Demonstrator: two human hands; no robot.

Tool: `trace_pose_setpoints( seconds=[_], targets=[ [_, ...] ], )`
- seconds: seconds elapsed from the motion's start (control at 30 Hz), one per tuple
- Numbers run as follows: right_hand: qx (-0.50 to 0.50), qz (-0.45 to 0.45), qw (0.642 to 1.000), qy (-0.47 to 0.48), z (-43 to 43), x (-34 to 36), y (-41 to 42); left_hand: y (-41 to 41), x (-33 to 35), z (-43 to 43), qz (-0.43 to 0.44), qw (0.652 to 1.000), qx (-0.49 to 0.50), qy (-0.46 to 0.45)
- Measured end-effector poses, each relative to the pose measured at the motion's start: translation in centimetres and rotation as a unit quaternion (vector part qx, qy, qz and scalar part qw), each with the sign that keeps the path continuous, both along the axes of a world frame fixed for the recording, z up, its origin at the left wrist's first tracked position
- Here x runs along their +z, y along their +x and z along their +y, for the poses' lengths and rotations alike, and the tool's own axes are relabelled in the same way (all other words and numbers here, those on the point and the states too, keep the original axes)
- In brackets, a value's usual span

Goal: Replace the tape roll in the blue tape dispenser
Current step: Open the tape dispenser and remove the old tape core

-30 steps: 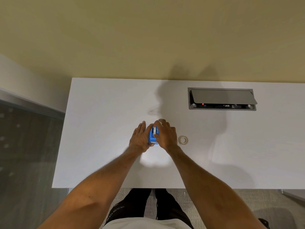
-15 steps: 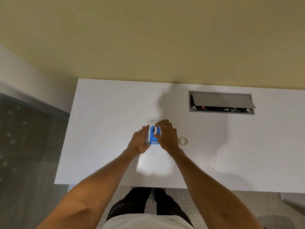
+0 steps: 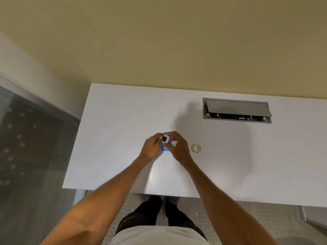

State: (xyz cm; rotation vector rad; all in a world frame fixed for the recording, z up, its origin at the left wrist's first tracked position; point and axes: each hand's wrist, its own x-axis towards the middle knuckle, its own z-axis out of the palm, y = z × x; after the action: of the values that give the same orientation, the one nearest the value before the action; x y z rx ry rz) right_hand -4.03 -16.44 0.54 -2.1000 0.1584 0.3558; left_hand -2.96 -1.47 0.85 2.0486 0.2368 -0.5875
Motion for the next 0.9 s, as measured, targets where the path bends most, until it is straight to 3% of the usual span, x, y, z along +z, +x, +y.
trace_pose_setpoints(
  seconds=[0.3,0.43,0.53,0.9],
  targets=[
    [0.008,0.002,1.000,-0.012,-0.8,0.2,-2.0,-0.9,-0.1,0.3,0.085,0.992,0.036,-0.081],
    [0.013,0.009,1.000,-0.019,-1.0,0.3,-2.3,-0.8,0.0,0.3,0.202,0.950,0.124,-0.203],
    [0.023,0.013,0.999,-0.020,-1.1,0.4,-2.5,-1.1,0.3,0.2,0.252,0.919,0.131,-0.273],
    [0.006,-0.023,1.000,-0.006,-1.1,1.1,-1.9,-1.5,0.4,0.1,0.196,0.900,0.202,-0.332]
  ],
)
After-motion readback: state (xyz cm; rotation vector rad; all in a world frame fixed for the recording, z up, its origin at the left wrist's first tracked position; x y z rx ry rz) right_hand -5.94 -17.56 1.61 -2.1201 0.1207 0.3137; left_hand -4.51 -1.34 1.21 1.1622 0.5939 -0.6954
